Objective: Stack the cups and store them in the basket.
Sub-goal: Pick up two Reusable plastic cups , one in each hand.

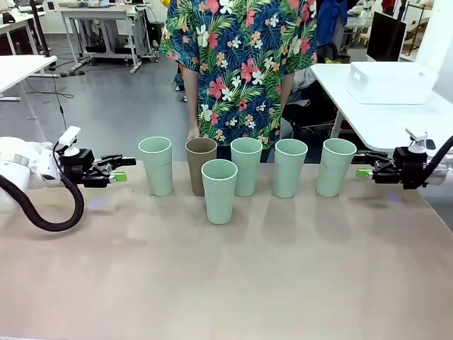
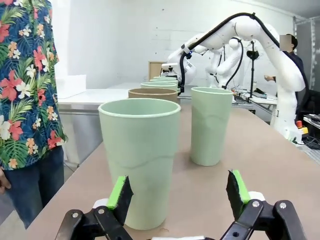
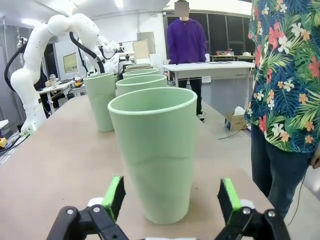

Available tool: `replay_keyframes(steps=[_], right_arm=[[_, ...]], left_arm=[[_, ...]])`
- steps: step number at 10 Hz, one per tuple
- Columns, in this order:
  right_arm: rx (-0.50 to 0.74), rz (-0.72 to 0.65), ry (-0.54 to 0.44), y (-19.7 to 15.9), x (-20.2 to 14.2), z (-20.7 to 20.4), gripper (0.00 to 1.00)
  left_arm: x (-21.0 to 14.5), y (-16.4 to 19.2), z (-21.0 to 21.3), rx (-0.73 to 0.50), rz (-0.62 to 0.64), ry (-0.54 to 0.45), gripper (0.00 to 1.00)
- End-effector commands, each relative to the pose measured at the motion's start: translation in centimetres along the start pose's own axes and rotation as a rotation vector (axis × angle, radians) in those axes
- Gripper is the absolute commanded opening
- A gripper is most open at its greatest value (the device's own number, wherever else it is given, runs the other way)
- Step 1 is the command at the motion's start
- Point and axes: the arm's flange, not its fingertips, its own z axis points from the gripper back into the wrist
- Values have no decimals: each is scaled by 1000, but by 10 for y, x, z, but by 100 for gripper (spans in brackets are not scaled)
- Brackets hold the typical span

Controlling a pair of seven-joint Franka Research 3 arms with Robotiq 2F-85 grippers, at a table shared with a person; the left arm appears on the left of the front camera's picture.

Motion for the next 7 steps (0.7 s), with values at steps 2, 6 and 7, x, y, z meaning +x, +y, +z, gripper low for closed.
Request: replay_keyframes(steps=[2, 6, 7], right_arm=[[-22, 13, -11, -8, -1, -13, 100], [-12, 14, -39, -10, -6, -23, 100], [-8, 9, -47, -5, -4, -21, 100]], left_arm=[[-3, 9, -13, 62, -63, 0, 100], [-6, 16, -20, 68, -79, -17, 100], [-5, 17, -23, 65, -79, -16, 100]])
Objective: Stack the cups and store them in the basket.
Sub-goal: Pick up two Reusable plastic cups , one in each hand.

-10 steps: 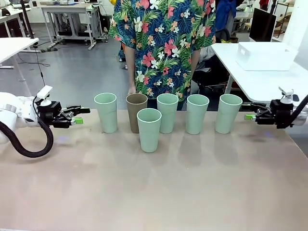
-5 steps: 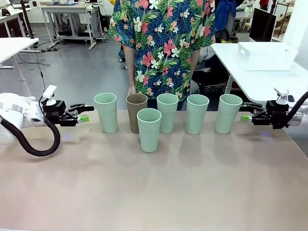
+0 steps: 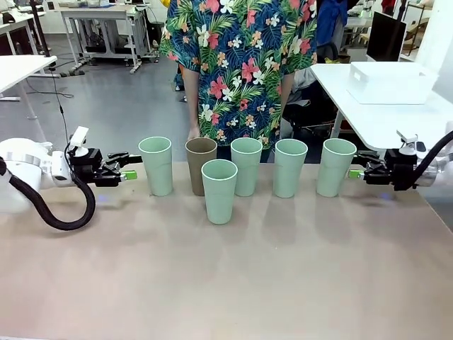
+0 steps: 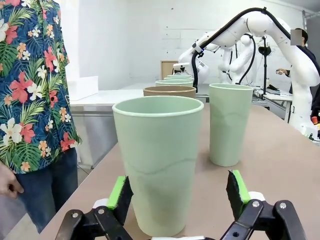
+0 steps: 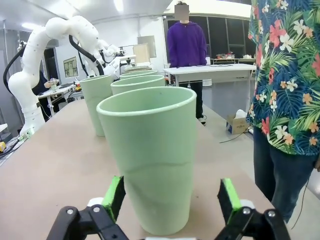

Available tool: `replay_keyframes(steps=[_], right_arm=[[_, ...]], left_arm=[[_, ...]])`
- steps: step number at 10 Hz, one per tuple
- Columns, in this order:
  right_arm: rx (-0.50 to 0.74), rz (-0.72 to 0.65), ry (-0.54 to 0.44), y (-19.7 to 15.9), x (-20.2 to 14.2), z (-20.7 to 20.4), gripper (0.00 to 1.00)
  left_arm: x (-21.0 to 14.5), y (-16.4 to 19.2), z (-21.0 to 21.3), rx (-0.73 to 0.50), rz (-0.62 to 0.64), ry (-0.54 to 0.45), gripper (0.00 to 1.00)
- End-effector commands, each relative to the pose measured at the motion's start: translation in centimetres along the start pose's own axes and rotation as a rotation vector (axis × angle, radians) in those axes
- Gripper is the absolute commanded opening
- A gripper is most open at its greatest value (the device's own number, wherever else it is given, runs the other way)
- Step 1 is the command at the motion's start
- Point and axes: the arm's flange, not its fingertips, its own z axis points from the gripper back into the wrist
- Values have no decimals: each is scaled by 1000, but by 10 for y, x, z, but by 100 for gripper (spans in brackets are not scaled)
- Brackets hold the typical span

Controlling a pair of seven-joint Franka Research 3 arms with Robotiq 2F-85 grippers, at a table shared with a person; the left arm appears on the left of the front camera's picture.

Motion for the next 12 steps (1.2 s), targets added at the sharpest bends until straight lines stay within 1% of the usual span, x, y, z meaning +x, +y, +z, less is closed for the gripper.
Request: replay_keyframes(steps=[1, 3, 6, 12], right_arm=[[-12, 20, -24, 1, 4, 0, 100], [-12, 15, -37, 2, 4, -1, 100], [-5, 9, -40, 4, 3, -3, 100], [3, -11, -24, -3, -5, -25, 100]], left_arm=[[1, 6, -9, 4, -32, -24, 100], [1, 6, -16, 13, -36, -3, 100], [2, 13, -24, 24, -31, 1, 100], [3, 18, -42, 26, -32, 50, 100]])
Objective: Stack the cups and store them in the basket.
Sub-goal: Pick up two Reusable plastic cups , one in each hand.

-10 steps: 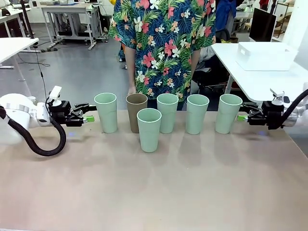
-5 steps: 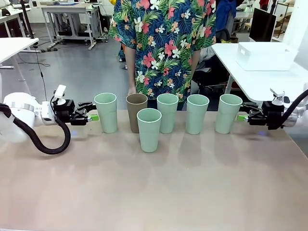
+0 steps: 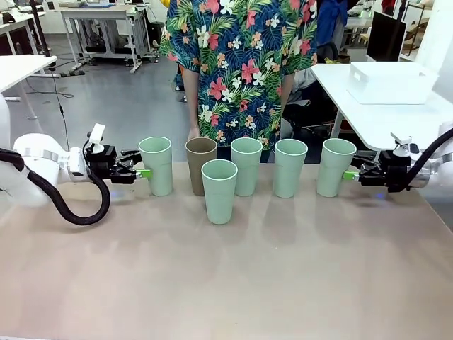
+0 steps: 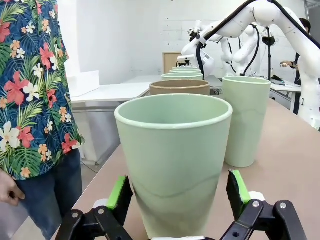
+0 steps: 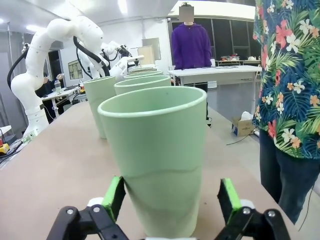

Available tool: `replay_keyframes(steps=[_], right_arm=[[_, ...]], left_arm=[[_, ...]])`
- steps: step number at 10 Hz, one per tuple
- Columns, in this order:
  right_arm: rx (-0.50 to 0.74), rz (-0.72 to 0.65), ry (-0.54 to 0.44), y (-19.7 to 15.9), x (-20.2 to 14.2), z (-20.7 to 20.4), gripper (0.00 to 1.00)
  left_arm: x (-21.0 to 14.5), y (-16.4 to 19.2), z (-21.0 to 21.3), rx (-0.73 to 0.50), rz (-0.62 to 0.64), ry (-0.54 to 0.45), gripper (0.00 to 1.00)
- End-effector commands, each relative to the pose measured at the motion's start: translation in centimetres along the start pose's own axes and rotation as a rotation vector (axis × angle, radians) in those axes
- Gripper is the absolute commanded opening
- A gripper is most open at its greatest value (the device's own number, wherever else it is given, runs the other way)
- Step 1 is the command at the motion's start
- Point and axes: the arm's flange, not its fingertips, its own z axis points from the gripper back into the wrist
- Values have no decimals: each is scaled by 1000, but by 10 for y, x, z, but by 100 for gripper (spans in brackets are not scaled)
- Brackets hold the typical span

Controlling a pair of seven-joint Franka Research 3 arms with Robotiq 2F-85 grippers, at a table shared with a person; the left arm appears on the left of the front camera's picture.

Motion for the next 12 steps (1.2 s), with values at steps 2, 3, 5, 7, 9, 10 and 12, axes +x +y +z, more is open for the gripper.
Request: replay_keyframes(steps=[2, 3, 5, 7, 9, 10, 12], right_arm=[[-24, -12, -15, -7, -2, -13, 100], [-23, -16, -16, -7, -2, -14, 100], [-20, -27, -19, -5, -2, -16, 100], [-13, -43, -20, -5, -2, -21, 100], [-1, -59, -22, -3, -4, -26, 100], [2, -62, -21, -2, -4, -28, 100], [2, -58, -20, -2, -3, -35, 100]], left_arm=[[4, 1, -13, 11, 0, 10, 100], [5, 1, -16, 12, 0, 14, 100], [5, -1, -21, 8, 7, 20, 100], [5, 0, -25, 6, 15, 24, 100], [5, 0, -29, 5, 24, 36, 100], [5, 0, -30, 4, 30, 36, 100], [4, 2, -33, 5, 45, 37, 100]])
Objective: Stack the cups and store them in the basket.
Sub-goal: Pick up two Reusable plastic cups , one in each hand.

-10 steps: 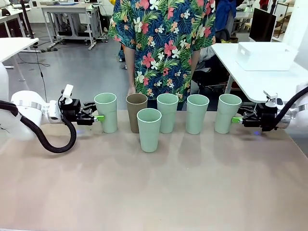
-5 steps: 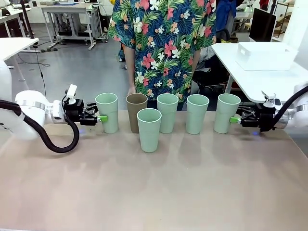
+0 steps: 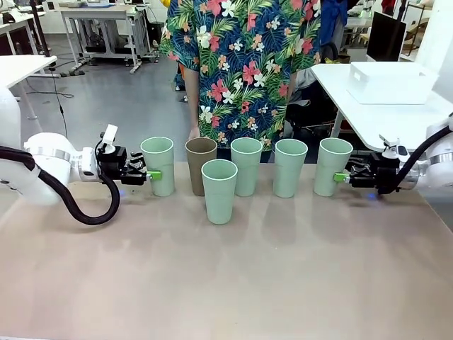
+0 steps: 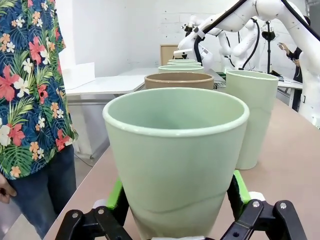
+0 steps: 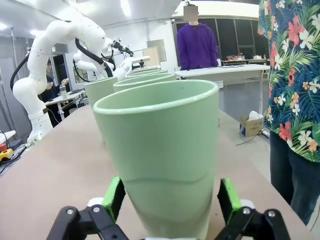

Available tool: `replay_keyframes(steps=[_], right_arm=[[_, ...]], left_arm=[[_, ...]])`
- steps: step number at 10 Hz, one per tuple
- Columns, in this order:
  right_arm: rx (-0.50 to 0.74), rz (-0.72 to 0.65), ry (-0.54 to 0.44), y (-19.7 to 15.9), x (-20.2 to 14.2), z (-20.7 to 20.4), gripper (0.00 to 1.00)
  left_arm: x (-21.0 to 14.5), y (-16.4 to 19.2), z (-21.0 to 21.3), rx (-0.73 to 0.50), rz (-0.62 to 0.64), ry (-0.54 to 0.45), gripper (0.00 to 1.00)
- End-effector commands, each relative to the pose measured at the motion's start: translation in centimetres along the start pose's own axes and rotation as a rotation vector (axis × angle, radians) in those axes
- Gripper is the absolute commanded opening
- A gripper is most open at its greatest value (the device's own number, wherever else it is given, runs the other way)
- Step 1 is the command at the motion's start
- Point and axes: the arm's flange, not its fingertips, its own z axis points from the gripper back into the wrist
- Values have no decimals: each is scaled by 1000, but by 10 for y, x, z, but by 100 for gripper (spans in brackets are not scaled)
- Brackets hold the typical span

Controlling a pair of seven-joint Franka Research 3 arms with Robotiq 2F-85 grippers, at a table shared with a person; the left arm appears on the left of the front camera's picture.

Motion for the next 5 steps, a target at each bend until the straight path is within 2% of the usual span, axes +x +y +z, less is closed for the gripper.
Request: replay_keyframes(steps=[1, 5], right_arm=[[-24, -23, -20, -3, 5, -12, 100], [4, -37, -29, -5, 5, -23, 100]], left_arm=[[6, 2, -9, 15, 30, 1, 100], [7, 3, -18, 5, 62, 3, 100]])
